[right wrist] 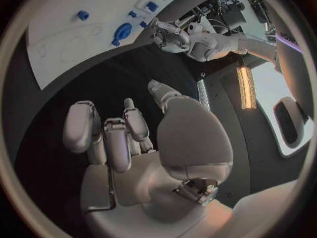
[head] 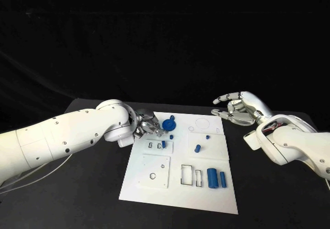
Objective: Assemble the parts on the task board
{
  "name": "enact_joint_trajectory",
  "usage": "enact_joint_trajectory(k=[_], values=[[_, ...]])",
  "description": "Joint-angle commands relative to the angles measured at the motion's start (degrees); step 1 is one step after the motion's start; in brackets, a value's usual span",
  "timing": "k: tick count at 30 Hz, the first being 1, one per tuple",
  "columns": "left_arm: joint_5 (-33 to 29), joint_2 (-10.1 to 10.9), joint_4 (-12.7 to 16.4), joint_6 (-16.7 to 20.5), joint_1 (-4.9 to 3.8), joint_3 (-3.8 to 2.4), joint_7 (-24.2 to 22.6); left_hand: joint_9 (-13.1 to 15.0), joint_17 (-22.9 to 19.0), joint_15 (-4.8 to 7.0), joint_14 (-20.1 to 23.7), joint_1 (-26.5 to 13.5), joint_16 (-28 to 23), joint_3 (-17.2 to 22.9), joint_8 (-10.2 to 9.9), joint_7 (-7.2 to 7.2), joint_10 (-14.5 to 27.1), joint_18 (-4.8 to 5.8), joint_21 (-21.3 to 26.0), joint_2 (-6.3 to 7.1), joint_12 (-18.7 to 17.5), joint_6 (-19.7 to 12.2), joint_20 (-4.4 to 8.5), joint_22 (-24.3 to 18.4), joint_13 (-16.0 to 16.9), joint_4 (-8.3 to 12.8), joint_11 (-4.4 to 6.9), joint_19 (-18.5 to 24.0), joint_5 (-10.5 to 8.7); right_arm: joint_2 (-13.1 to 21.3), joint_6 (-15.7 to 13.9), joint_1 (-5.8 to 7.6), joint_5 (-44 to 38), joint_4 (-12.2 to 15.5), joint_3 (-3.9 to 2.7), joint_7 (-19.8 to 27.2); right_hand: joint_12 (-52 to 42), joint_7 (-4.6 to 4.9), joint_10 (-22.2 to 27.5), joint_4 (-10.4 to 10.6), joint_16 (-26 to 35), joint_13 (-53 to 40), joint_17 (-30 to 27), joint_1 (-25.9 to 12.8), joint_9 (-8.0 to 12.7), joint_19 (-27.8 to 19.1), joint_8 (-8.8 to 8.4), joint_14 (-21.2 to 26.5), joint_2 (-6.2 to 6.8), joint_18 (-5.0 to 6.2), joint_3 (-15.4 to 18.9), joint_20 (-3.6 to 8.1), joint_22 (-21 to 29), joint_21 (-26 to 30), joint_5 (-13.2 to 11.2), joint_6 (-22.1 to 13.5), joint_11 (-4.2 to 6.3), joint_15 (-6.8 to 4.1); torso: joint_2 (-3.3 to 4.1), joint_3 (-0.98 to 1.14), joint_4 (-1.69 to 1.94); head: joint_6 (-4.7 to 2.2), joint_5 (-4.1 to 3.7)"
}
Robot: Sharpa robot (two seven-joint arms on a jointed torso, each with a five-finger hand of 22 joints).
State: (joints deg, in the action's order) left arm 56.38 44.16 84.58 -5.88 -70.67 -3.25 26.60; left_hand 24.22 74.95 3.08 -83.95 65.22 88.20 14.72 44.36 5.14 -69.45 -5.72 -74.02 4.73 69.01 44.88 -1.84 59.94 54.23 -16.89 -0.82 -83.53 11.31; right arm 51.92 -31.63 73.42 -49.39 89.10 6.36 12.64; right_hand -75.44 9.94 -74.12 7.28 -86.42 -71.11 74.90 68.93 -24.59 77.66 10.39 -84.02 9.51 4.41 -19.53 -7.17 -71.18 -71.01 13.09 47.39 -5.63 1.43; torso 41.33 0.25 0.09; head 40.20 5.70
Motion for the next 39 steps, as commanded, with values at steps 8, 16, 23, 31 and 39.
enact_joint_trajectory(k=[8,16,23,31,39], values=[[4.2,-1.7,-1.4,-6.0,-0.95,0.65,2.9,0.8,11.7,0.27,-5.2,-2.4,0.5,-1.5,1.3,-0.22,-0.2,0.58,-1.0,0.08,0.9,-0.4,0.14,1.1,0.6,0.0,0.26,0.1,-0.26,-0.1,0.6,0.01,-0.2,-0.2,0.05,-1.1,0.0,0.05,-0.1,0.1,0.2,0.0,3.5,0.7,-0.1,0.2,0.35,-3.3,-0.02,0.63,0.4,0.30,0.0,-0.2,0.4,0.6,0.49,-0.60,0.02,-0.10,0.14,0.43,-0.13],[4.8,-2.5,-2.3,-8.2,-1.13,1.10,3.4,1.1,11.7,0.31,-5.2,-3.1,0.5,-1.9,1.5,-0.28,0.0,0.59,-1.1,0.00,0.9,-0.5,0.16,1.3,0.4,0.0,0.31,0.2,-0.32,-0.1,0.6,-0.01,-0.3,-0.3,0.07,-1.3,0.0,0.03,-0.1,0.1,0.2,0.0,3.5,0.6,-0.2,0.2,0.39,-3.3,-0.01,0.64,0.4,0.32,0.0,-0.2,0.5,0.6,0.51,-0.61,-0.02,-0.22,0.13,0.58,-0.01],[4.9,-3.3,-2.9,-8.9,-1.16,1.65,3.6,1.2,11.8,0.32,-5.3,-3.3,0.5,-2.1,1.6,-0.29,0.1,0.60,-1.2,-0.03,0.7,-0.6,0.17,1.4,0.2,0.0,0.32,0.2,-0.36,-0.2,0.5,-0.02,-0.3,-0.4,0.08,-1.4,0.1,0.02,0.0,0.2,0.2,0.0,3.4,0.6,-0.2,0.2,0.41,-3.3,0.01,0.66,0.5,0.33,0.1,-0.1,0.6,0.6,0.53,-0.63,0.04,-0.27,0.04,0.62,0.07],[4.6,-4.0,-3.2,-8.2,-1.15,2.07,3.5,1.2,11.9,0.32,-5.3,-3.4,0.6,-2.1,1.7,-0.30,0.3,0.61,-1.3,-0.06,0.6,-0.6,0.17,1.5,0.0,0.0,0.32,0.2,-0.35,-0.3,0.5,-0.05,-0.3,-0.5,0.09,-1.5,0.1,0.01,0.0,0.2,0.3,0.1,3.3,0.6,-0.2,0.1,0.42,-3.2,0.02,0.70,0.5,0.35,0.2,0.1,0.7,0.6,0.54,-0.64,0.03,-0.26,0.06,0.65,0.08],[4.0,-4.5,-3.3,-8.2,-1.15,2.23,3.5,1.3,11.9,0.34,-5.3,-3.5,0.6,-2.1,1.8,-0.33,0.3,0.63,-1.3,-0.19,0.6,-0.6,0.16,1.6,-0.1,0.0,0.34,0.2,-0.28,-0.5,0.7,-0.08,-0.3,-0.6,0.12,-1.6,0.2,0.00,0.1,0.3,0.3,0.2,3.3,0.5,-0.2,0.1,0.43,-3.2,0.03,0.70,0.6,0.37,0.2,0.1,0.8,0.6,0.55,-0.66,0.03,-0.25,0.10,0.79,0.17]])
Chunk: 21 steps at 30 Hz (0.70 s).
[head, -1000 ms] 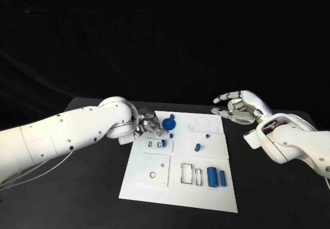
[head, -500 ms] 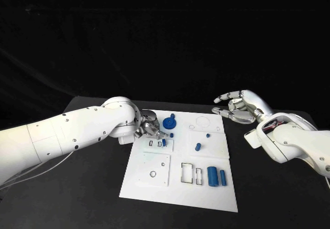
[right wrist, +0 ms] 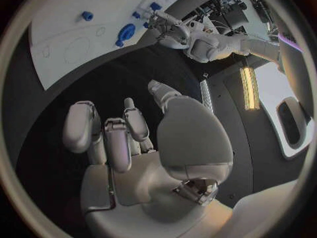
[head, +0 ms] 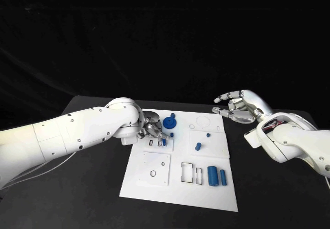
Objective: Assemble the parts on the task board
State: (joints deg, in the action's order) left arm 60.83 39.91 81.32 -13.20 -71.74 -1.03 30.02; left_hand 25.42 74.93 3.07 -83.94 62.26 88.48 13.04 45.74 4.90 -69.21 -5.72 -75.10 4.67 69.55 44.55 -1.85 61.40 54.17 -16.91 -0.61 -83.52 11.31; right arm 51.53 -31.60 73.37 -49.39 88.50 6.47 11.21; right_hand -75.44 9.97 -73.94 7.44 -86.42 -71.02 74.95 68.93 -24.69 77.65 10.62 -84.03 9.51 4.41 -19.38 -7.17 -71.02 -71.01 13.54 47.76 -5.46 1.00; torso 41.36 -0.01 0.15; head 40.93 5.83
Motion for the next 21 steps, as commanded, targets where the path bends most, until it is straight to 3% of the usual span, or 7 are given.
enact_joint_trajectory(k=[1,14,21], values=[[-0.5,-0.3,-0.1,-0.9,-0.07,0.04,0.1,0.1,12.0,0.35,-5.3,-0.5,0.3,-0.4,0.4,-0.10,0.1,0.64,-0.3,-0.15,0.1,-0.2,0.17,0.1,0.0,0.0,0.13,0.2,-0.27,-0.1,0.7,-0.04,-0.3,0.0,0.02,-0.2,0.2,-0.03,-0.1,0.1,0.3,0.1,3.3,0.5,-0.1,0.1,0.21,-3.2,0.03,0.70,0.4,0.37,0.1,0.1,0.3,0.3,0.37,-0.23,0.01,0.01,0.02,0.07,0.02],[-0.6,-0.8,-0.5,-1.6,-0.05,0.27,0.1,0.5,12.0,0.44,-5.3,1.0,0.3,0.0,0.9,-0.21,0.3,0.65,-0.5,-0.64,0.1,-0.5,0.16,0.4,-0.1,0.2,0.25,0.4,0.18,-0.2,0.8,-0.06,-0.3,-0.1,0.04,-0.4,0.1,-0.07,-0.2,0.2,0.3,0.0,3.3,0.5,-0.1,0.1,0.24,-3.2,0.03,0.71,0.5,0.41,0.1,0.1,0.6,0.3,0.40,-0.26,0.05,0.03,0.00,0.19,-0.08],[-0.6,-0.9,-0.5,-2.0,-0.04,0.31,0.1,1.2,12.1,0.57,-5.3,4.1,0.4,1.8,1.5,-0.42,0.0,0.64,-0.8,-1.45,0.6,-0.6,0.18,0.7,0.6,0.3,0.43,0.6,0.35,-0.2,0.9,-0.08,-0.4,-0.1,0.05,-0.4,0.1,-0.08,-0.2,0.2,0.3,0.0,3.3,0.5,-0.1,0.1,0.26,-3.2,-0.01,0.71,0.5,0.42,0.1,0.1,0.6,0.3,0.41,-0.27,0.05,0.06,0.02,0.29,-0.15]])
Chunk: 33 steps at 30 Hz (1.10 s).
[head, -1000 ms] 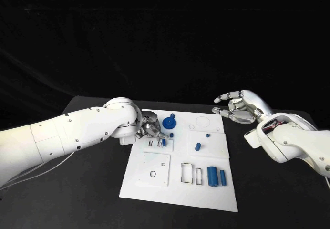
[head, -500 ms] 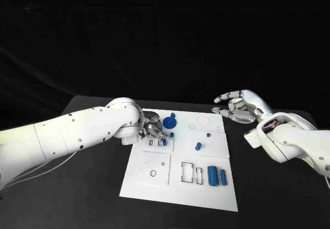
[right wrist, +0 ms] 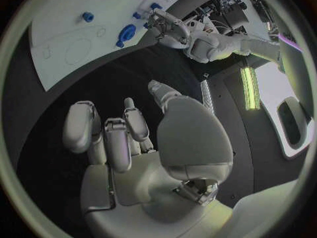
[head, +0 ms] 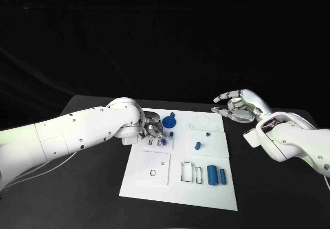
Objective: Assemble the parts on the task board
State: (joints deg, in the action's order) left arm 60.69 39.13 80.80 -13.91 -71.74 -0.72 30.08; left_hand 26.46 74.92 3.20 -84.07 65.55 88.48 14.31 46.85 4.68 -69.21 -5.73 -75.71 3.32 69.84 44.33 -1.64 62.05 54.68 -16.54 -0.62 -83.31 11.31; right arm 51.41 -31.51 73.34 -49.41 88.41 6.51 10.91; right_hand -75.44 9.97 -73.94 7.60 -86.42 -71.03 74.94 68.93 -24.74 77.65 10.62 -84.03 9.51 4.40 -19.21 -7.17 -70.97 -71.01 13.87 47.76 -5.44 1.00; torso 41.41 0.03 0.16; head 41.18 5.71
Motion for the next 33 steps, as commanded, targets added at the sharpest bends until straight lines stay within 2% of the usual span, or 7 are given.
enact_joint_trajectory(k=[1,12,14,15,18,22,33], values=[[-0.5,-0.2,0.1,-1.3,-0.05,0.00,0.0,0.2,12.1,0.45,-5.2,1.0,0.3,0.6,0.4,-0.21,0.0,0.66,-0.2,-0.11,0.3,-0.4,-0.03,0.1,0.0,-0.1,0.44,0.3,0.35,-0.1,0.8,-0.04,-0.3,0.0,0.01,-0.1,0.1,-0.08,-0.2,0.1,0.3,0.0,3.3,0.5,-0.1,0.1,0.26,-3.2,-0.01,0.71,0.3,0.42,0.1,0.1,0.3,0.3,0.40,-0.28,0.00,0.03,-0.01,0.05,-0.02],[-0.9,-0.1,0.1,-1.1,-0.04,0.01,0.0,1.7,11.9,0.77,-5.1,6.0,0.3,6.8,1.5,-0.63,0.1,0.63,-0.5,-0.37,0.3,-0.9,0.19,0.3,0.1,0.0,0.83,0.6,0.49,-0.1,0.7,-0.08,-0.3,-0.1,0.03,-0.1,0.1,-0.09,-0.2,0.1,0.3,0.1,3.3,0.5,-0.1,0.1,0.28,-3.2,-0.06,0.71,0.3,0.44,0.0,0.1,0.4,0.3,0.42,-0.29,-0.03,0.03,-0.01,0.07,-0.08],[-1.2,-0.2,0.1,-1.0,-0.04,0.01,-0.1,2.0,11.9,1.14,-5.1,9.3,0.3,10.1,1.6,-1.02,0.3,0.62,-0.6,-0.61,0.2,-1.4,0.31,0.5,0.1,1.9,1.16,0.6,0.87,-0.1,0.7,-0.08,-0.3,-0.1,0.03,-0.1,0.1,-0.11,-0.2,0.1,0.3,0.1,3.3,0.6,-0.1,0.1,0.29,-3.2,-0.10,0.71,0.3,0.45,0.1,0.2,0.5,0.3,0.43,-0.30,-0.01,0.01,0.01,0.06,-0.14],[-1.4,-0.2,0.1,-0.9,-0.04,0.01,-0.1,2.6,12.0,1.17,-5.1,11.1,0.3,15.3,2.0,-0.75,0.3,0.66,-0.8,0.71,0.1,-1.9,0.39,0.7,0.0,2.9,1.09,0.6,0.84,-0.1,0.7,-0.08,-0.4,-0.1,0.03,-0.1,0.1,-0.11,-0.2,0.1,0.3,0.1,3.3,0.6,-0.1,0.1,0.29,-3.2,-0.10,0.71,0.3,0.45,0.1,0.2,0.5,0.3,0.43,-0.30,-0.02,0.01,0.00,0.07,-0.15],[-1.9,-0.2,0.1,-0.7,-0.04,0.01,-0.1,3.2,12.0,1.06,-5.2,11.5,0.4,18.7,2.5,-0.77,0.2,0.70,-0.8,1.71,0.1,-2.1,0.27,0.8,0.0,3.5,1.03,0.7,0.89,-0.1,0.7,-0.09,-0.4,-0.1,0.04,-0.1,0.1,-0.11,-0.2,0.1,0.3,0.1,3.3,0.6,-0.1,0.1,0.29,-3.2,-0.10,0.71,0.3,0.45,0.1,0.2,0.5,0.3,0.43,-0.30,-0.05,0.02,0.00,0.05,-0.15],[-2.2,0.0,0.2,-0.4,-0.03,0.00,-0.2,5.3,12.2,0.78,-5.2,9.3,0.4,28.2,4.3,-0.48,-0.4,0.74,-1.1,4.52,0.0,-2.7,-0.12,1.1,-0.2,5.2,0.76,0.7,0.57,-0.1,0.6,-0.11,-0.4,-0.1,0.04,0.0,0.1,-0.11,-0.2,0.1,0.3,0.1,3.3,0.6,-0.1,0.1,0.29,-3.2,-0.10,0.71,0.3,0.45,0.1,0.2,0.5,0.3,0.43,-0.30,-0.04,0.03,-0.02,-0.01,-0.12],[-3.0,2.5,2.7,2.3,-0.02,-0.05,-0.9,6.8,12.3,0.81,-5.2,7.2,0.5,33.0,5.3,-0.47,-1.2,0.73,-1.2,6.04,0.4,-2.6,-0.19,1.2,0.3,7.9,0.88,0.8,0.93,0.0,0.5,-0.15,-0.3,-0.1,0.05,0.1,0.1,-0.11,-0.2,0.1,0.3,0.1,3.3,0.6,-0.1,0.1,0.29,-3.2,-0.10,0.71,0.3,0.45,0.1,0.2,0.5,0.3,0.43,-0.30,-0.10,0.05,0.10,-0.12,-0.09]])
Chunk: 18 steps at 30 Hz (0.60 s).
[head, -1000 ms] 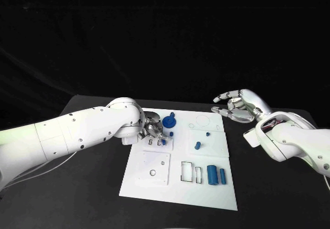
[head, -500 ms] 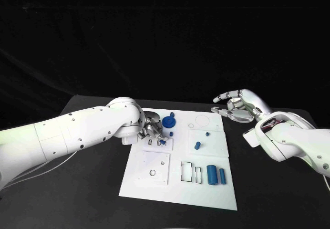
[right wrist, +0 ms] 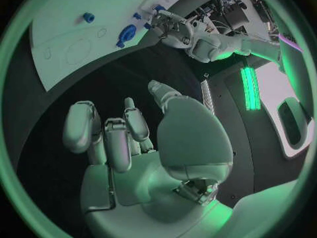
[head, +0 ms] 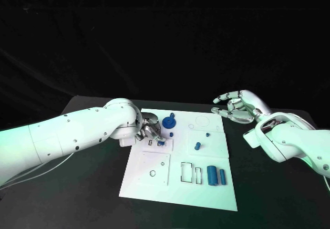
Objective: Assemble the parts on the task board
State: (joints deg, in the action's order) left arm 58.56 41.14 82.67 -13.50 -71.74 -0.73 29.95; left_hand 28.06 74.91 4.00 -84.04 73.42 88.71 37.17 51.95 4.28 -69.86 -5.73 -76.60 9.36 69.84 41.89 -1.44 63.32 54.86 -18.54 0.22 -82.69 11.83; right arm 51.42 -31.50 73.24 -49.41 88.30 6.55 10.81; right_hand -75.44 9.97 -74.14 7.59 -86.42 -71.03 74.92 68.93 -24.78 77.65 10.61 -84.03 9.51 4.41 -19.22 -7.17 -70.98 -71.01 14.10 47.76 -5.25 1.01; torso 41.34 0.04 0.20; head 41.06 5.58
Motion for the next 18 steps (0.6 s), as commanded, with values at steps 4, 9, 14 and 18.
enact_joint_trajectory(k=[4,9,14,18], values=[[-0.2,1.6,2.3,3.7,0.04,-0.05,-1.2,5.4,12.5,0.08,-5.3,-1.1,0.3,11.1,0.4,-0.16,-1.0,0.76,-0.4,0.45,0.6,0.1,-0.36,0.1,0.5,10.7,0.13,0.1,0.58,0.0,0.5,-0.06,-0.3,0.1,0.01,0.3,0.1,-0.12,-0.1,0.1,0.3,0.0,3.3,0.6,-0.1,0.1,0.32,-3.2,-0.12,0.71,0.3,0.47,0.1,0.2,0.4,0.4,0.26,-0.33,0.06,0.02,0.00,-0.05,0.16],[1.3,2.9,3.9,5.9,0.27,-0.05,-1.5,5.7,12.6,0.16,-5.3,-1.6,0.4,11.9,0.5,-0.25,-1.3,0.79,-0.5,0.96,0.7,0.4,-0.31,0.3,0.7,11.3,0.23,0.0,0.87,0.1,0.4,-0.08,-0.2,0.1,0.01,0.4,0.1,-0.12,-0.1,0.1,0.3,0.0,3.3,0.6,-0.1,0.1,0.32,-3.2,-0.12,0.71,0.3,0.47,0.1,0.2,0.4,0.4,0.26,-0.33,0.11,-0.03,0.02,0.03,0.19],[3.9,3.7,5.0,8.3,0.77,-0.04,-1.9,6.0,12.9,0.28,-5.4,-2.3,0.5,12.9,0.7,-0.40,-2.1,0.86,-0.8,1.63,1.1,0.9,-0.22,0.7,1.3,11.9,0.38,-0.1,1.42,0.2,0.4,-0.08,-0.2,0.1,0.01,0.4,0.1,-0.12,-0.1,0.1,0.3,0.0,3.3,0.6,-0.1,0.1,0.32,-3.2,-0.12,0.71,0.3,0.47,0.1,0.2,0.4,0.4,0.26,-0.33,0.00,-0.01,0.14,0.16,0.17],[6.1,4.0,5.4,9.2,1.18,-0.03,-2.0,6.2,13.3,0.39,-5.5,-2.8,0.6,13.4,0.8,-0.56,-2.8,0.92,-0.9,2.12,1.6,1.4,-0.18,1.1,2.0,12.2,0.52,-0.2,1.69,0.2,0.4,-0.09,-0.2,0.1,0.01,0.4,0.1,-0.12,-0.1,0.1,0.3,0.0,3.3,0.6,-0.1,0.1,0.32,-3.2,-0.12,0.71,0.3,0.47,0.1,0.2,0.4,0.4,0.26,-0.33,0.06,-0.01,0.03,0.09,0.34]])
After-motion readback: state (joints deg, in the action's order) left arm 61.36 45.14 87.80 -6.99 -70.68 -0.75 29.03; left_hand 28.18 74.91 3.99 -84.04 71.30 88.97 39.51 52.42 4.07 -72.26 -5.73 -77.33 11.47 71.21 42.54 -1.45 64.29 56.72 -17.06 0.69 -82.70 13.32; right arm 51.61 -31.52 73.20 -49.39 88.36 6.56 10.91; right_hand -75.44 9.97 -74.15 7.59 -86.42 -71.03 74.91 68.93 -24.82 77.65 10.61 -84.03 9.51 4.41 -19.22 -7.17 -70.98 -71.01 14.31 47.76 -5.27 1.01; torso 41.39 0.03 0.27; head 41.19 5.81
